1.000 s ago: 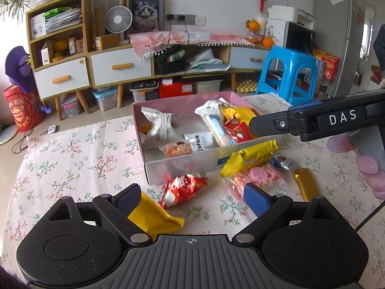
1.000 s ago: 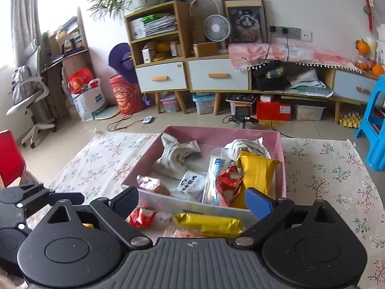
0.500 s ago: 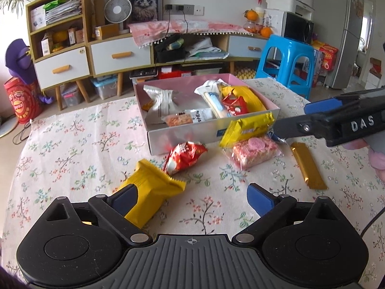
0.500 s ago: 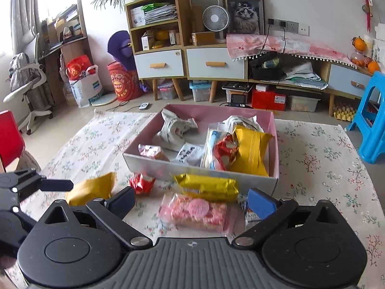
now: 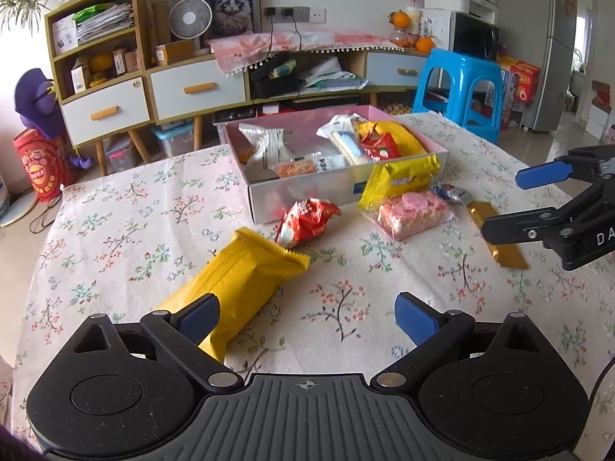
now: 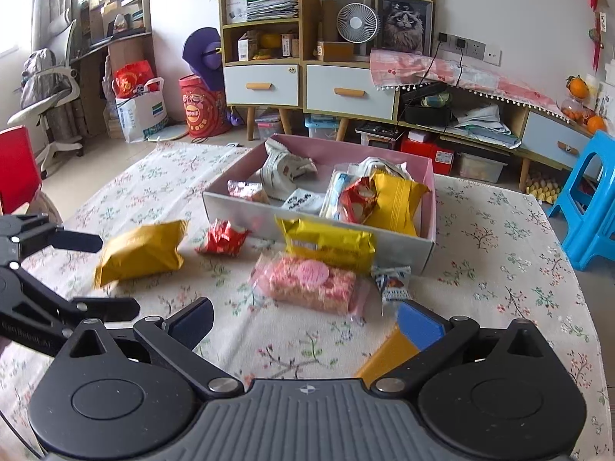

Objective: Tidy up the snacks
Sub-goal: 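Withdraw both open tools from the box toward the remaining snacks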

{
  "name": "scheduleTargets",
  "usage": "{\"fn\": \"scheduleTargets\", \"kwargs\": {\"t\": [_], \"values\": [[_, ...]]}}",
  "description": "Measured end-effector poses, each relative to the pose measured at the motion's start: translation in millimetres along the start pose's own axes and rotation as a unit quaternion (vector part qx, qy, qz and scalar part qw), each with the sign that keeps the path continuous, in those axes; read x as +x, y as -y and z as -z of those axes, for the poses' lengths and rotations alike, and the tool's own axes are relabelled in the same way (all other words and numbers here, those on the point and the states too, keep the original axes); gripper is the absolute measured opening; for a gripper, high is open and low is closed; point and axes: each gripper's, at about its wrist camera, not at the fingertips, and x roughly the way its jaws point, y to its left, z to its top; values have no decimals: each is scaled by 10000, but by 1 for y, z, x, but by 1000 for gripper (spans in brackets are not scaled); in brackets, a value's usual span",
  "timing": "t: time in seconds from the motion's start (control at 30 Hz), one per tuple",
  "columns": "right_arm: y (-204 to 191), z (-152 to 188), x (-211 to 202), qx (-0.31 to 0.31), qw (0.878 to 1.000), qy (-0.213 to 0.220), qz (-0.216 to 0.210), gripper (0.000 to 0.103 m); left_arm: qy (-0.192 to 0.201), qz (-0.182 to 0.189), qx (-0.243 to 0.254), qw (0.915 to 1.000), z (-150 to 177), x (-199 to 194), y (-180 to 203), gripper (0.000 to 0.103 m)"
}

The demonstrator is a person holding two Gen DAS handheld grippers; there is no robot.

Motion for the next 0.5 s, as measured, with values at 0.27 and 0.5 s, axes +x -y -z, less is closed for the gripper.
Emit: {"fn": "scheduleTargets", "kwargs": {"t": [0.27,0.5], "values": [[3,25,-7,-55,9998,-71,150,94,172,-256,186,9994,17,-7,-11,99],[10,42,-6,208,9989,-160,391,94,288,-444,35,9986,18,1,-38,99]]}}
